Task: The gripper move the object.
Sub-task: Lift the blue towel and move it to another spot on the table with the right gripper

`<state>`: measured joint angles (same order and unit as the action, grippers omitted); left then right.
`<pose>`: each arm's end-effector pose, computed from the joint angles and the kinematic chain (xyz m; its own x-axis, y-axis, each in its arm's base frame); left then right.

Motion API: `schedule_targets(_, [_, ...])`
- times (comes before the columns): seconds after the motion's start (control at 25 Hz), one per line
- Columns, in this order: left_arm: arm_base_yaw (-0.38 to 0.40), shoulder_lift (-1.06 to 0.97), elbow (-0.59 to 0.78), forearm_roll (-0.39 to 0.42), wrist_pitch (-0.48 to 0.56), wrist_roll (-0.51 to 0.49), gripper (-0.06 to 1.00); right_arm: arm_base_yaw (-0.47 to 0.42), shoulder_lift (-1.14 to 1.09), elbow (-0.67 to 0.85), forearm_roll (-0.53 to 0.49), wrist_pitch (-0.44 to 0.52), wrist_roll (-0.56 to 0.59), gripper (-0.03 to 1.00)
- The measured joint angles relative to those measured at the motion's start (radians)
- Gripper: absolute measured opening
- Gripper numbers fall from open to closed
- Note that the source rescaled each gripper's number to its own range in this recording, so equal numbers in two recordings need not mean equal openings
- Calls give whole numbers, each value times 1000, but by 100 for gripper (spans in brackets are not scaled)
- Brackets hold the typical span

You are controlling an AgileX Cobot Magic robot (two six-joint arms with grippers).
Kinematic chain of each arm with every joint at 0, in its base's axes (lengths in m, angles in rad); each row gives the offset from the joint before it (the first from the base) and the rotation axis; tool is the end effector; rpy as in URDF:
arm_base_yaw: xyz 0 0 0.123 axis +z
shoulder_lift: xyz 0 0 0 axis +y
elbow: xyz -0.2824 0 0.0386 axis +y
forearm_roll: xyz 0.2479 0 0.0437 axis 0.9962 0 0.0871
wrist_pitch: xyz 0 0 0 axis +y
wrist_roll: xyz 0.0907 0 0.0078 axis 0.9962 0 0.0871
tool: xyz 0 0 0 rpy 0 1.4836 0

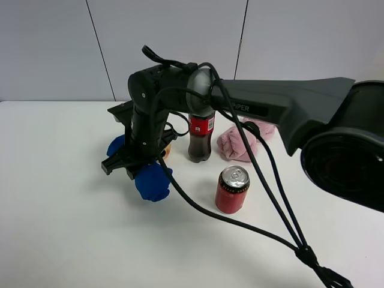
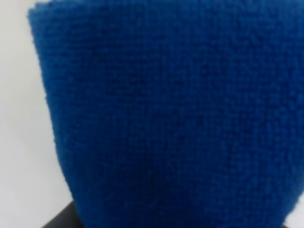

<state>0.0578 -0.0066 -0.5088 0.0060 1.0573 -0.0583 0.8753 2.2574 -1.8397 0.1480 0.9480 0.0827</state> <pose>-0.0068 0.0001 0.2798 -0.4343 -0.0805 -0.8971 -0.0866 0.9951 -0.0474 0.2989 0.3752 0.1699 -0.7362 -0.6208 -0.2696 -0.6702 0.7243 0.1623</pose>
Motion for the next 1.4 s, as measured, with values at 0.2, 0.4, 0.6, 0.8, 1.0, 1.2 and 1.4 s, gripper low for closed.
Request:
schedule_targets(0.2, [0,0,0,0,0,0,100,0,41,-1,13,0,-9,0])
schedule_targets(0.4, [0,0,0,0,0,0,100,0,76,-3,29,0,-22,0])
schedule_targets(0.6, [0,0,0,0,0,0,100,0,108,-3,28,1,-25,0])
schedule_targets(0.8, [0,0,0,0,0,0,100,0,132,-3,28,1,-25,0])
schedule_targets(1.0, [0,0,0,0,0,0,100,0,154,-4,28,5,-26,0])
schedule_targets(1.2, [0,0,0,0,0,0,100,0,155,-4,28,3,-26,0])
schedule_targets(1.4, [0,0,0,0,0,0,100,0,155,-6,29,10,-26,7])
